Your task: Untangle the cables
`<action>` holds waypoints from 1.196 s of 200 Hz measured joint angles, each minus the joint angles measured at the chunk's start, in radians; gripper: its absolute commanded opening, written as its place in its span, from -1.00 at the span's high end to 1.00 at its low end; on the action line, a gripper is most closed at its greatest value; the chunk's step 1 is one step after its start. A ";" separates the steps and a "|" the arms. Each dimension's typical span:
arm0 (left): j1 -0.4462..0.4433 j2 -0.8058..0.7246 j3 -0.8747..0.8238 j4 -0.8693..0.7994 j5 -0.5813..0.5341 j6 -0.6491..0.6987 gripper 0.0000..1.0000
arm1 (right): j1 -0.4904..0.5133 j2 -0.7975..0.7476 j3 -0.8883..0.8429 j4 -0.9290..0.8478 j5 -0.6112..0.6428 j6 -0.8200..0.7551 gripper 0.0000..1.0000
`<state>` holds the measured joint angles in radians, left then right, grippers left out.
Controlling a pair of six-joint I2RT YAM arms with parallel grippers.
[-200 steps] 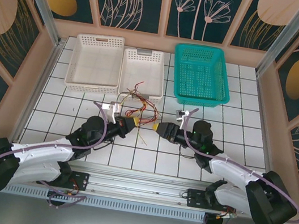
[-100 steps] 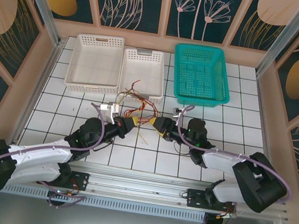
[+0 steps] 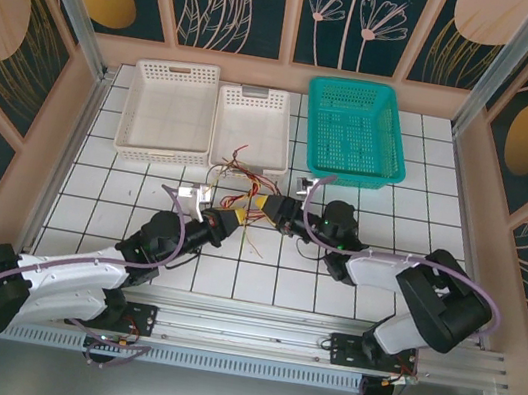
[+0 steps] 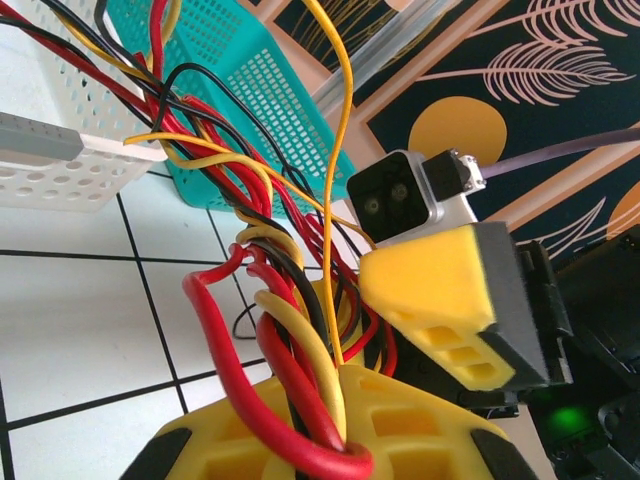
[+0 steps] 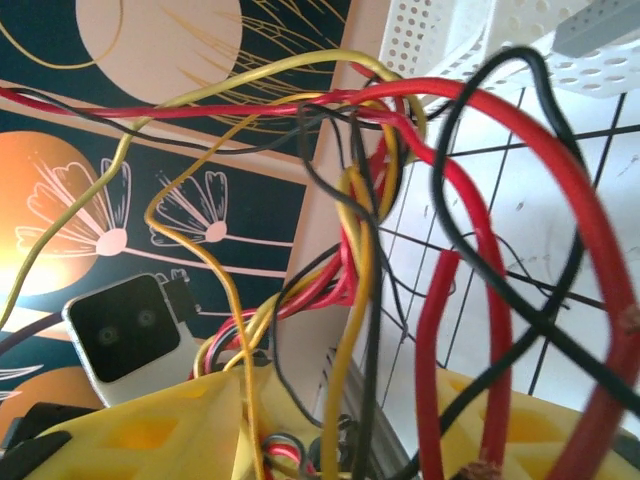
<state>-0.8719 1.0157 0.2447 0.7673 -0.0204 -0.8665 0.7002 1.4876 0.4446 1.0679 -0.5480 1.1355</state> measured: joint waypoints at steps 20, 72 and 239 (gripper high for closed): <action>0.000 -0.003 -0.008 0.006 -0.008 -0.002 1.00 | 0.000 0.021 0.000 0.013 0.007 0.014 0.40; -0.005 -0.001 -0.010 0.013 -0.014 -0.003 1.00 | 0.003 0.017 0.000 0.023 0.035 0.009 1.00; -0.009 -0.268 0.106 -0.423 -0.093 0.122 -0.63 | 0.000 -0.373 0.150 -0.746 0.126 -0.606 1.00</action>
<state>-0.8810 0.7479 0.3508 0.3447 -0.1139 -0.7444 0.6998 1.1141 0.5949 0.3218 -0.4217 0.5297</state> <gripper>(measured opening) 0.813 0.079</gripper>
